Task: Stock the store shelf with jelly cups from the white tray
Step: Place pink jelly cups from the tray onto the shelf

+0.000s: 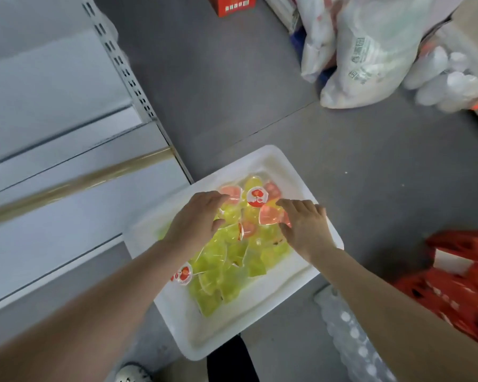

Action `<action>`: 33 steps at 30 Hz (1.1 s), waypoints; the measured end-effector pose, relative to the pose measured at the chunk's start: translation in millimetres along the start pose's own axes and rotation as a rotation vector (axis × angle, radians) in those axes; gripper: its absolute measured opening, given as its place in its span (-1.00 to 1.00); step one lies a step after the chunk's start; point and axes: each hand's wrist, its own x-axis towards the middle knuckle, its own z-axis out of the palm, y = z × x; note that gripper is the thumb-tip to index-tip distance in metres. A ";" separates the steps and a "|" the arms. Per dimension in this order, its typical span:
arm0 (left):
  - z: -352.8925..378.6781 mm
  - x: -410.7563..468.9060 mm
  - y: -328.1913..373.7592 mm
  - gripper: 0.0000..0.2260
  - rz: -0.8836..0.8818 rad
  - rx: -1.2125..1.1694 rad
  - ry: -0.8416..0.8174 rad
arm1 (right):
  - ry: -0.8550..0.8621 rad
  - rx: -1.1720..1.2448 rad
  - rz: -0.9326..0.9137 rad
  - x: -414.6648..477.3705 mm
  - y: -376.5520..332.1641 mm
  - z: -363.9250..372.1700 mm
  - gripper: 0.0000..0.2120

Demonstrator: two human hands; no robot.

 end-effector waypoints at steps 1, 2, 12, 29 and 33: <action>9.0 6.7 -3.3 -0.51 0.017 0.019 -0.012 | -0.011 0.007 -0.003 3.4 1.9 10.3 -0.50; 17.9 13.4 -6.5 -0.50 0.033 0.033 -0.021 | -0.023 0.014 -0.005 7.1 3.2 19.6 -0.50; 72.2 65.9 -15.8 -0.40 0.083 0.230 -0.038 | -0.009 0.010 -0.086 31.2 15.9 61.2 -0.47; 25.6 0.8 -5.6 -0.36 -0.104 0.125 -0.061 | -0.110 -0.103 -0.017 31.1 -15.3 48.6 -0.40; 5.3 -25.5 -2.4 -0.37 -0.110 0.061 -0.043 | -0.046 -0.066 -0.013 17.7 -30.6 19.3 -0.42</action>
